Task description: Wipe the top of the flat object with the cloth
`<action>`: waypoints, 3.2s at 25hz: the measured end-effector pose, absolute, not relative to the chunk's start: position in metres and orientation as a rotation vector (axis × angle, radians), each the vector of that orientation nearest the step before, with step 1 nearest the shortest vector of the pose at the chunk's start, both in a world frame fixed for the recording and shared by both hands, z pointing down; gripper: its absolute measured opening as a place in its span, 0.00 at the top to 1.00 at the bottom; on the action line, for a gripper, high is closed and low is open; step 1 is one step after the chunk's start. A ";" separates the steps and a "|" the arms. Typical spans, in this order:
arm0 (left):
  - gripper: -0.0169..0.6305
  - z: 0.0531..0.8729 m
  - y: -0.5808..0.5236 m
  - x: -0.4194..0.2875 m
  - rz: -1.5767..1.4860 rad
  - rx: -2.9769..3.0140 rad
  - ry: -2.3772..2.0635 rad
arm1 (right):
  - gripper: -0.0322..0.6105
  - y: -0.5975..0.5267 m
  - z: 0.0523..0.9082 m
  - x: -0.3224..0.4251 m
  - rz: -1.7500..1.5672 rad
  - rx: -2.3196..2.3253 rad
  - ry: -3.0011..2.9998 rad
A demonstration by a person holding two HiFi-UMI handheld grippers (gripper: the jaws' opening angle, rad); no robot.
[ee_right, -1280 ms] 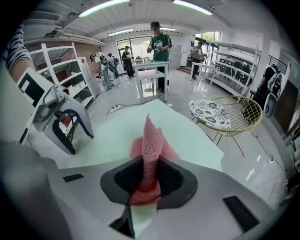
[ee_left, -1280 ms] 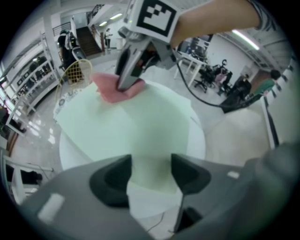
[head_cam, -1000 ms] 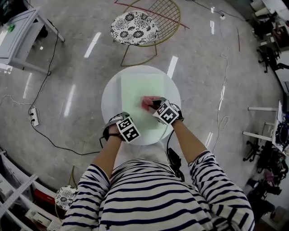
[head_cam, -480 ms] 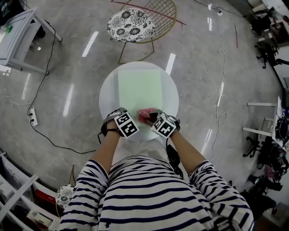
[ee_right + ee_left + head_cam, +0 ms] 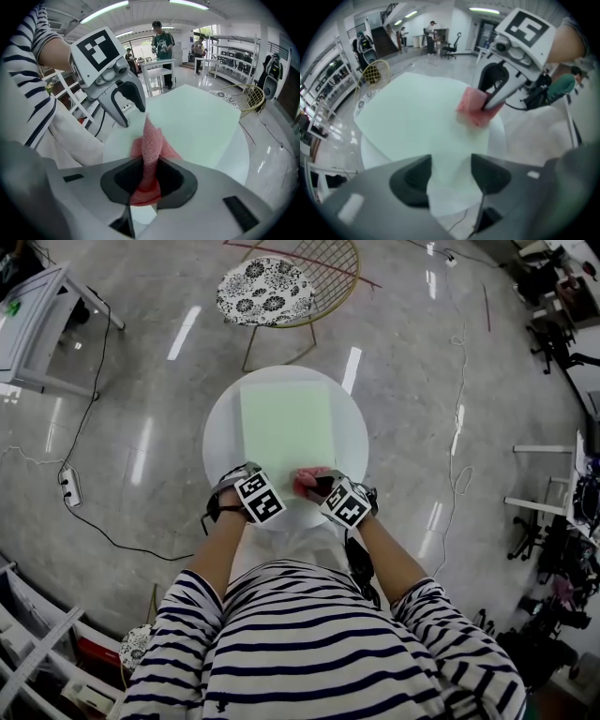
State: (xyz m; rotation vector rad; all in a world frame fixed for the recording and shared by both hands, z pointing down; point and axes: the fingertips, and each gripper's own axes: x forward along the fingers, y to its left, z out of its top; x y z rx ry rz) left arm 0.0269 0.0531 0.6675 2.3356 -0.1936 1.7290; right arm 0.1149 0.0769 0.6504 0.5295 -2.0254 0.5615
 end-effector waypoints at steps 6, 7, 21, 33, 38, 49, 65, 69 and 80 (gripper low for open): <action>0.56 0.668 0.052 0.027 1.733 2.338 -0.184 | 0.83 0.080 0.651 0.140 0.574 0.565 -2.000; 0.56 0.668 0.052 0.027 1.734 2.338 -0.182 | 0.83 0.081 0.651 0.144 0.578 0.571 -1.995; 0.56 0.668 0.052 0.027 1.752 2.335 -0.148 | 0.83 0.048 0.653 0.161 0.641 0.639 -1.987; 0.57 0.667 0.051 0.031 1.766 2.332 -0.115 | 0.83 -0.065 0.649 0.175 0.581 0.745 -1.976; 0.58 0.666 0.052 0.032 1.776 2.332 -0.099 | 0.83 -0.108 0.648 0.177 0.526 0.753 -1.954; 0.60 0.666 0.049 0.032 1.755 2.324 -0.108 | 0.83 -0.177 0.649 0.167 0.458 0.729 -1.925; 0.52 0.650 0.062 0.043 1.502 2.300 -0.232 | 0.83 -0.179 0.639 0.107 0.364 0.548 -1.949; 0.52 0.638 0.078 0.051 1.320 2.282 -0.283 | 0.83 -0.173 0.630 0.033 0.243 0.313 -1.998; 0.52 0.641 0.085 0.069 1.137 2.220 -0.413 | 0.83 -0.151 0.669 -0.064 -0.116 -0.231 -1.552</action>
